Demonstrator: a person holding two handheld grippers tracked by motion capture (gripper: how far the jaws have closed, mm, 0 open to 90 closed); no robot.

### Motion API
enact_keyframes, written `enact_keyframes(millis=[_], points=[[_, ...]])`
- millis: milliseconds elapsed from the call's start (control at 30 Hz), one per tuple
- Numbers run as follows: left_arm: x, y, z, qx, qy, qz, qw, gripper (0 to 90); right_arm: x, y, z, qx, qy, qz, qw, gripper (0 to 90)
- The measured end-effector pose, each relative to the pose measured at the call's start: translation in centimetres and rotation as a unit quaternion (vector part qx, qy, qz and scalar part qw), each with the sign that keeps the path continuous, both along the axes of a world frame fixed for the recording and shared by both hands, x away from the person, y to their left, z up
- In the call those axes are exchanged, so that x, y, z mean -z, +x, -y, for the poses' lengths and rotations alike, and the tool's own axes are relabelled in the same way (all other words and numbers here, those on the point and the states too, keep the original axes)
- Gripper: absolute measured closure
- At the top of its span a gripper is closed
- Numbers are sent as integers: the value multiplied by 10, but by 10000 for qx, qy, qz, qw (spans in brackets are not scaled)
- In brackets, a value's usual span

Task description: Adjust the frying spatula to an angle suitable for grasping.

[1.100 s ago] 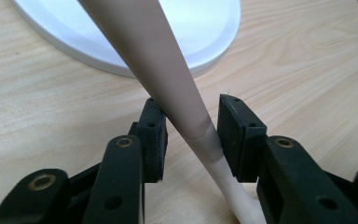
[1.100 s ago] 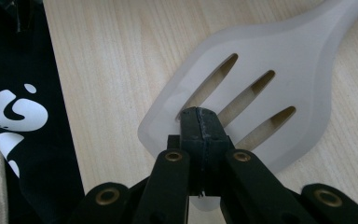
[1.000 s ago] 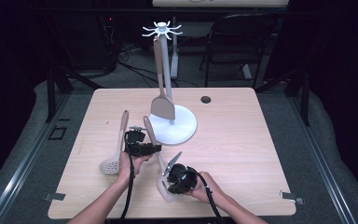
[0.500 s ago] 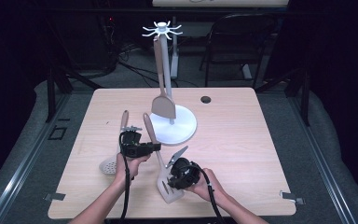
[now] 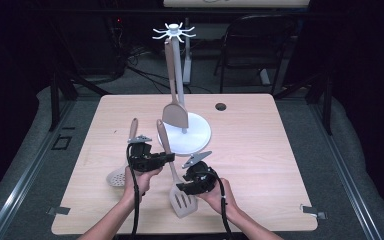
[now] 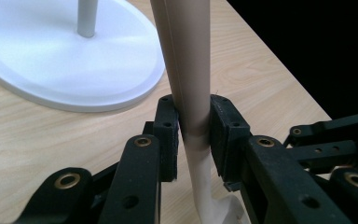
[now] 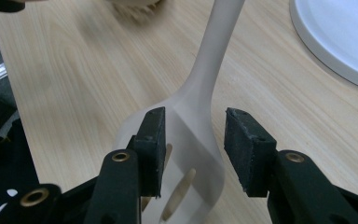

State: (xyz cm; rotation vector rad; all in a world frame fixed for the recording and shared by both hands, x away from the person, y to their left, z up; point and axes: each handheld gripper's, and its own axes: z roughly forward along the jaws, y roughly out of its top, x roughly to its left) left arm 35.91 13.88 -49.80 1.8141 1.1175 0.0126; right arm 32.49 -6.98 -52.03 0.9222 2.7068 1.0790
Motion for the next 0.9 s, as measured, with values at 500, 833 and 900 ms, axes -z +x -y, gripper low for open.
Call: enact_keyframes(millis=[500,833,900], points=[[-4,-5,4,286,-217,151,9992,756,0,3,0,-82,147,52,9998,693],[3,-4,5,464,-393,330,9976,730,0,4,2,-112,180,64,9998,697],[5,-2,5,491,-448,336,9972,731,0,5,3,-173,158,68,9997,697]])
